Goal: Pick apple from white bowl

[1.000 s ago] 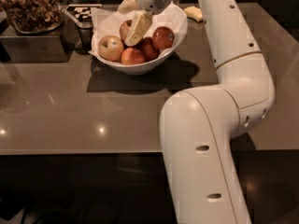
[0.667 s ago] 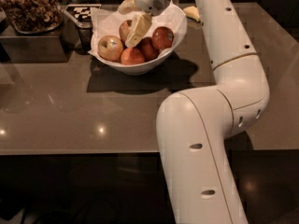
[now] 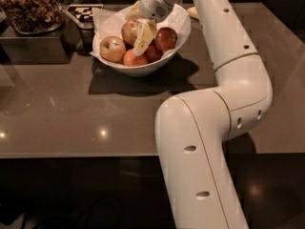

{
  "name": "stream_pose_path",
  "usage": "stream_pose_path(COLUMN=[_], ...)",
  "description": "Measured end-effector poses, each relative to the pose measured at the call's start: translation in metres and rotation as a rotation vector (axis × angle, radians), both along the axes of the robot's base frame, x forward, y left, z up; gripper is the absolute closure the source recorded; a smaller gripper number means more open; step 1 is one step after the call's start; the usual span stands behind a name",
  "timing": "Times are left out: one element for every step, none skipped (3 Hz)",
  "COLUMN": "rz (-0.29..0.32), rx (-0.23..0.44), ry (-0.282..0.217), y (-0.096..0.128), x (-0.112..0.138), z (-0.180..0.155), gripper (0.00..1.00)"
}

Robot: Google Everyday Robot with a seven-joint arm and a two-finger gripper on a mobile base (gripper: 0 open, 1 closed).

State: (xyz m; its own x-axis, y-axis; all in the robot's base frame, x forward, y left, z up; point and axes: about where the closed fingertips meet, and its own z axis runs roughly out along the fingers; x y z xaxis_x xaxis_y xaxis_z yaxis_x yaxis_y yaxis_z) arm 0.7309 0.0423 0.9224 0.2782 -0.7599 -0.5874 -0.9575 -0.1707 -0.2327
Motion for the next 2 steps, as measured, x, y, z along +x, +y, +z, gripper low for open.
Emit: stream_pose_path(rz=[-0.027, -0.028], rx=[-0.1, -0.171], ry=[-0.015, -0.039], y=[-0.0075, -0.0118], x=[0.007, 0.01], z=[-0.0105, -0.0125], gripper=[0.13, 0.32])
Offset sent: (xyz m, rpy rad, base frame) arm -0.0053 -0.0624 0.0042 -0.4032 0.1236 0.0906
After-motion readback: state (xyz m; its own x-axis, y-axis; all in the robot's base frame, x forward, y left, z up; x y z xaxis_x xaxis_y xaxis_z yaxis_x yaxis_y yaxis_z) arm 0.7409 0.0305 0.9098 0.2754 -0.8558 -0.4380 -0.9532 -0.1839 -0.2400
